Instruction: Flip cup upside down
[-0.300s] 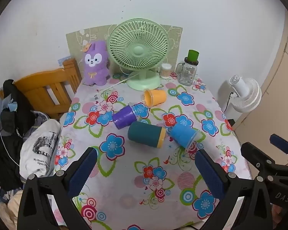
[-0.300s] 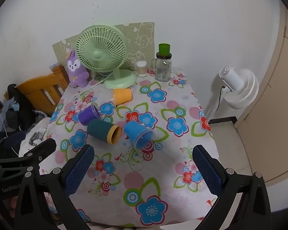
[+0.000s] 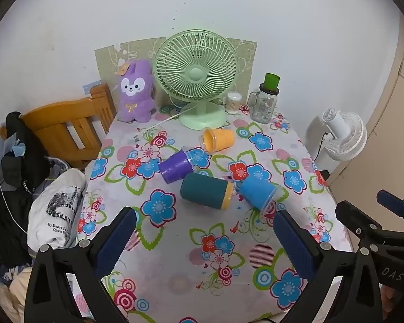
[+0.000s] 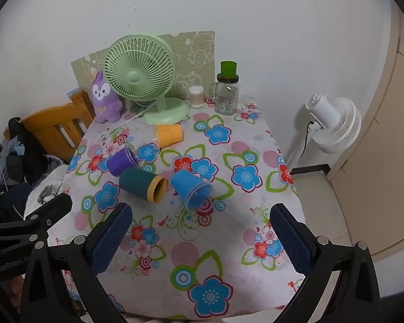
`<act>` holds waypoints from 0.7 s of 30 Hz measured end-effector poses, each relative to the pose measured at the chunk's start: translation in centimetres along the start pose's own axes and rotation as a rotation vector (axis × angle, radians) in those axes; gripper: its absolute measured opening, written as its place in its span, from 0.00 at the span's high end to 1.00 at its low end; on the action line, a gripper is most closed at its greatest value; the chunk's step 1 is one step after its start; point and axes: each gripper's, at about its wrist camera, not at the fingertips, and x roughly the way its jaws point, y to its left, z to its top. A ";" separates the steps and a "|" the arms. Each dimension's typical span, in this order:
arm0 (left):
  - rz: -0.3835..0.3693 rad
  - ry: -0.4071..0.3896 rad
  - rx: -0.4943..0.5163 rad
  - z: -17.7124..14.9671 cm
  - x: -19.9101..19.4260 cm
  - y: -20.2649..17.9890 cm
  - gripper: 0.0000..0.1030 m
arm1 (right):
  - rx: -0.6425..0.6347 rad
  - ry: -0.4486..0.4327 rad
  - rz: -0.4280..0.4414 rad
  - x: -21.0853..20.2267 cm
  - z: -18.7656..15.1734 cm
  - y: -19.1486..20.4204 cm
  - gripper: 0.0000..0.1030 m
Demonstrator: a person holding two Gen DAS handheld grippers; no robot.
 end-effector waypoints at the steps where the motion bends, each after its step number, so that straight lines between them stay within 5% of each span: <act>1: 0.002 0.000 -0.002 -0.3 0.1 -0.1 0.00 | 0.001 0.001 -0.001 0.1 -0.1 0.0 0.00; 21: 0.023 0.032 0.000 0.0 1.0 0.5 0.00 | -0.020 0.004 0.021 0.9 0.1 0.8 0.00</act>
